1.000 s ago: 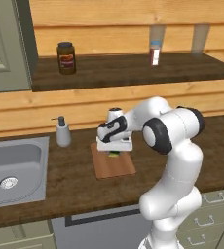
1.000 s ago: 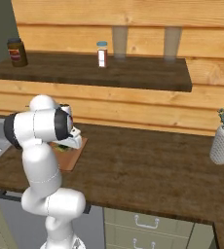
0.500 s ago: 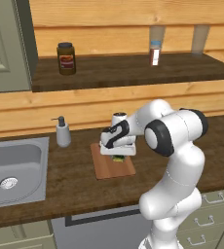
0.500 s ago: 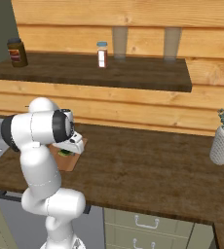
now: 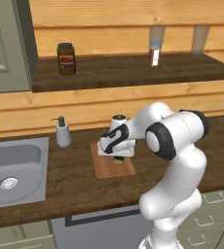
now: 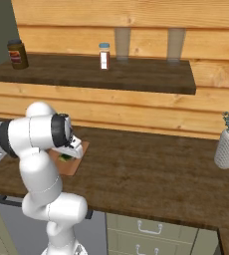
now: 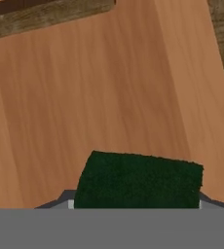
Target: Pick up the sponge from the counter and clean the cutting board by briefly scrubbing or pressing down on the cutting board. Once finished, release the sponge.
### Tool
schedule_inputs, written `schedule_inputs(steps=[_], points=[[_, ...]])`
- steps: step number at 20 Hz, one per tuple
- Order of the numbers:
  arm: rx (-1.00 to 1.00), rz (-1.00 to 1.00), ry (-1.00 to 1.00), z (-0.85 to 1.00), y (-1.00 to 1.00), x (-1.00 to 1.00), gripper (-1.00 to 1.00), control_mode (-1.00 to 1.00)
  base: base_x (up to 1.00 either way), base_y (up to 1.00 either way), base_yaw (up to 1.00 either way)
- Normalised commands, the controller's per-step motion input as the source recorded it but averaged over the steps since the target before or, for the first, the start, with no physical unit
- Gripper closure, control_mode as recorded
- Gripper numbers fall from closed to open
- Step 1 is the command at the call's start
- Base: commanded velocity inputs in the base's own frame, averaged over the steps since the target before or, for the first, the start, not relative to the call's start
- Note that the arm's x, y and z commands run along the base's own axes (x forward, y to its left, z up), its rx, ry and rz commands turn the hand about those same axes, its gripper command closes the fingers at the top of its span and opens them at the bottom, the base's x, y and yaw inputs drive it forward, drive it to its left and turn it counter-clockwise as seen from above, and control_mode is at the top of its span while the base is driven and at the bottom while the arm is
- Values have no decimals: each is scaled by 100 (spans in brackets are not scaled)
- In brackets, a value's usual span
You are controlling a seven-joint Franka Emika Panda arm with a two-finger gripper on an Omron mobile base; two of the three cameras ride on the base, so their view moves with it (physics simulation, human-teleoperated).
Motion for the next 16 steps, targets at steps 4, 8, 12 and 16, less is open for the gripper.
schedule_inputs(steps=[4, 8, 12, 16], points=[[0, 13, -2, -100, 28, -100, 100, -100, 0, 0, 0], [0, 10, -18, -100, 33, -100, 100, -100, 0, 0, 0], [0, 10, -17, -100, 34, -100, 100, -100, 0, 0, 0], [0, 10, -5, -100, 31, -100, 100, -100, 0, 0, 0]])
